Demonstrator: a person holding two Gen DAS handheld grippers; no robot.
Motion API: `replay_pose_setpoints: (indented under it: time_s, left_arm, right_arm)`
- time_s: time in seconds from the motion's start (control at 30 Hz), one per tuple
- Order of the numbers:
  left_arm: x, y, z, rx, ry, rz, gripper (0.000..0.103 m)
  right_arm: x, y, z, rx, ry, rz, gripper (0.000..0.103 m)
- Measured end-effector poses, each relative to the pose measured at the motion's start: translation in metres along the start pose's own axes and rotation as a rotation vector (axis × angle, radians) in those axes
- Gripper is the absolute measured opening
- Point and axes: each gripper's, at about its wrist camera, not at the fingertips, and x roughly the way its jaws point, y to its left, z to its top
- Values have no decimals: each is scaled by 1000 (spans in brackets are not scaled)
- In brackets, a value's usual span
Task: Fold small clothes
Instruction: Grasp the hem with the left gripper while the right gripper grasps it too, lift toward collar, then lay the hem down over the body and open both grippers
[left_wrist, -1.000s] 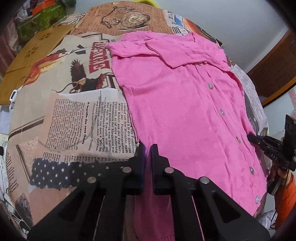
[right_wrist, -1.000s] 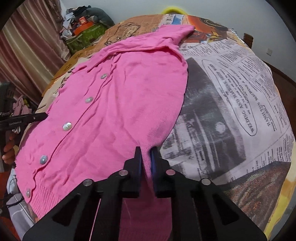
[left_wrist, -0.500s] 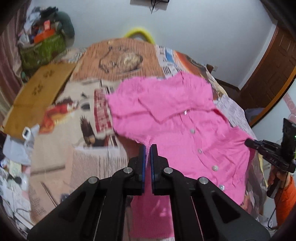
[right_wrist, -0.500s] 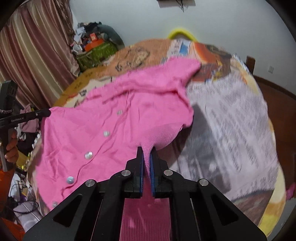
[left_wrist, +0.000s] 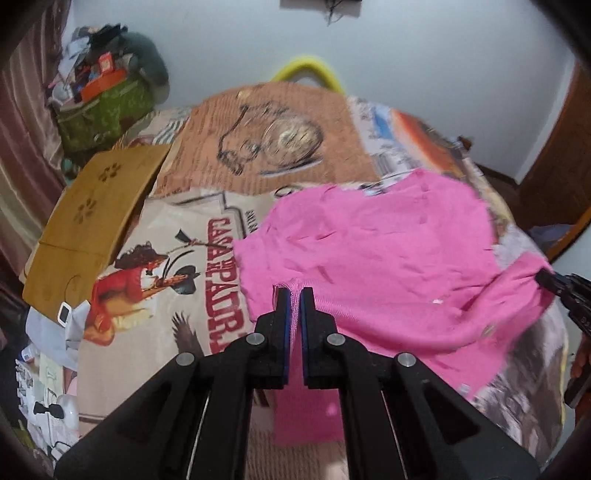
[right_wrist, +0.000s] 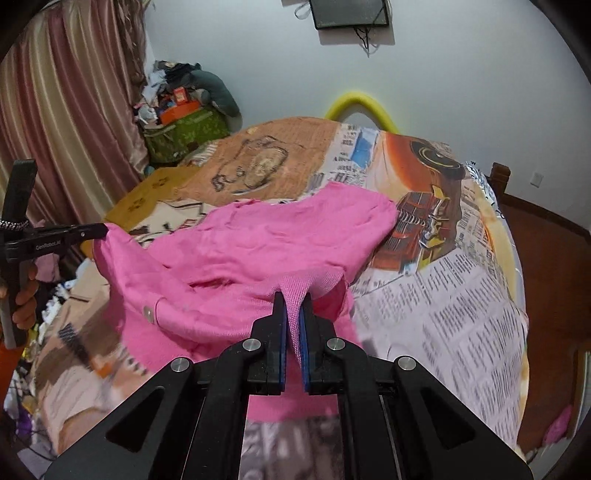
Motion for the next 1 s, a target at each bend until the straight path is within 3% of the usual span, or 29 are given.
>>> replay_pose_setpoints:
  time_s: [0.2, 0.3, 0.43, 0.57, 0.77, 1.0]
  left_arm:
    - [51, 19, -3, -50, 87, 21, 4]
    - [59, 21, -6, -38, 99, 81, 4]
    - [45, 22, -10, -27, 78, 54, 12]
    - [23, 23, -21, -12, 61, 46, 31]
    - [10, 30, -53, -55, 116, -22, 36]
    - [5, 29, -91, -66, 182, -53, 38]
  right_arm:
    - [35, -15, -4, 16, 47, -55, 5]
    - [44, -19, -6, 18, 65, -69, 6]
    - [41, -21, -10, 22, 81, -67, 13]
    - [20, -25, -12, 45, 54, -58, 40]
    - [-7, -30, -29, 50, 56, -65, 41]
    - [-10, -39, -64, 91, 133, -62, 41]
